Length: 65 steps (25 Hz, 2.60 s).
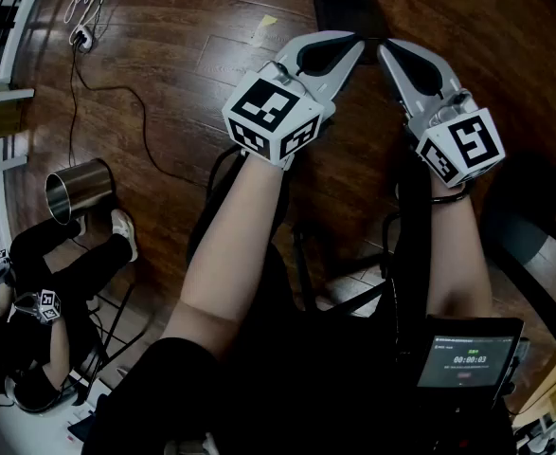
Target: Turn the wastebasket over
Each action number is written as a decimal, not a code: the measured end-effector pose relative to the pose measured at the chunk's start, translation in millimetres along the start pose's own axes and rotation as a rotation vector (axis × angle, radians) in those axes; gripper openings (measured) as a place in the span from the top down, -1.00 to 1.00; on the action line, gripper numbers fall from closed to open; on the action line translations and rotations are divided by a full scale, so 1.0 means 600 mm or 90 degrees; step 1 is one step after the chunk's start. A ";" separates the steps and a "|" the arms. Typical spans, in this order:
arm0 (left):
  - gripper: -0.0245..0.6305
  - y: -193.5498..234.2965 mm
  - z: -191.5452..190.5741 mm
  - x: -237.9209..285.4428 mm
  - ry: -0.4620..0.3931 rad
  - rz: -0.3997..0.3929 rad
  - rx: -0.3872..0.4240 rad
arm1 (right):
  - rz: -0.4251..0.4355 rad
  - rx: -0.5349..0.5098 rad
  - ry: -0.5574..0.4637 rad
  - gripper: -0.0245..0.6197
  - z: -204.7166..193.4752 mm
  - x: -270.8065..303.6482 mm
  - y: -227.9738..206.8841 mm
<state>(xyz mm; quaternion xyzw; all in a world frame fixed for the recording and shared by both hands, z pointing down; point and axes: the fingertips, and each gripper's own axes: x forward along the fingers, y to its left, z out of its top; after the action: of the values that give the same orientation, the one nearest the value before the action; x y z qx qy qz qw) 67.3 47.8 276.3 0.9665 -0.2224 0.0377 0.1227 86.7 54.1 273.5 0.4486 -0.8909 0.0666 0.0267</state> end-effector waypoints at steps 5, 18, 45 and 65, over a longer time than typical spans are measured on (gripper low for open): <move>0.92 0.005 0.010 0.014 0.002 0.001 0.009 | 0.005 -0.022 0.005 0.90 0.005 0.007 -0.013; 0.92 0.087 0.056 0.067 -0.004 0.009 0.017 | 0.016 -0.001 0.000 0.89 0.021 0.089 -0.090; 0.92 0.209 0.090 0.171 0.002 0.021 -0.009 | -0.007 0.044 0.029 0.89 -0.008 0.175 -0.239; 0.92 0.236 0.118 0.161 -0.008 0.036 0.014 | -0.060 0.142 0.014 0.89 -0.098 0.222 -0.273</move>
<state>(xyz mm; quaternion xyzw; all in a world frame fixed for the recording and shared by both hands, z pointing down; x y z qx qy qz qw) 93.4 -134.2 251.1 0.9613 -0.2499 0.0376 0.1095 138.3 -140.1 361.5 0.4892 -0.8556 0.1688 -0.0104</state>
